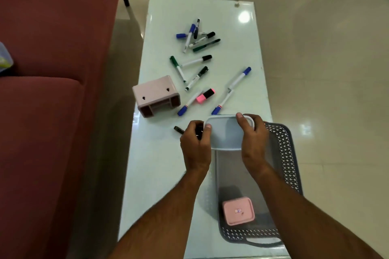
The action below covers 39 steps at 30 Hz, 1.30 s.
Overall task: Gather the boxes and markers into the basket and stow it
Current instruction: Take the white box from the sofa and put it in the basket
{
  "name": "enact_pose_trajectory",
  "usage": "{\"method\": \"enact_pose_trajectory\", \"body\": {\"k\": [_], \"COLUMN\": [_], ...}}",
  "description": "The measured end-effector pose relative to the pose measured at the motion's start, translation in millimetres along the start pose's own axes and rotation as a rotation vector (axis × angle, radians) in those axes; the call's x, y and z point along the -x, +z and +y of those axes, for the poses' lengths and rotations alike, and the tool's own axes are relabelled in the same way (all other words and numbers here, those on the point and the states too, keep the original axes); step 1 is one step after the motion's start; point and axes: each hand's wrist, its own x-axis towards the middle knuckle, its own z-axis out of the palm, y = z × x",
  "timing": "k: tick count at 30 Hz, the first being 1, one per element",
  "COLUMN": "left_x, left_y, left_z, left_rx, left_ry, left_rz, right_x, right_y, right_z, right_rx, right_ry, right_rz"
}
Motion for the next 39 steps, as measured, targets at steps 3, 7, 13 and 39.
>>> {"method": "enact_pose_trajectory", "body": {"k": [3, 7, 13, 39], "left_x": [23.7, 56.2, 90.3, 106.2], "left_y": [20.9, 40.5, 51.1, 36.6], "left_z": [-3.6, -14.8, -28.7, -72.1], "left_rx": [-0.095, -0.168, -0.454, -0.858], "left_ry": [0.029, 0.02, 0.06, 0.25], "left_rz": [-0.042, -0.091, -0.12, -0.059], "right_x": [-8.2, -16.3, -31.1, -14.5], "right_y": [-36.4, -74.7, -95.4, -49.7], "right_z": [8.0, 22.5, 56.0, 104.3], "right_rx": [0.025, 0.088, 0.168, 0.35], "right_ry": [-0.004, -0.018, -0.006, -0.027], "right_rz": [-0.006, -0.086, -0.232, -0.579]}}
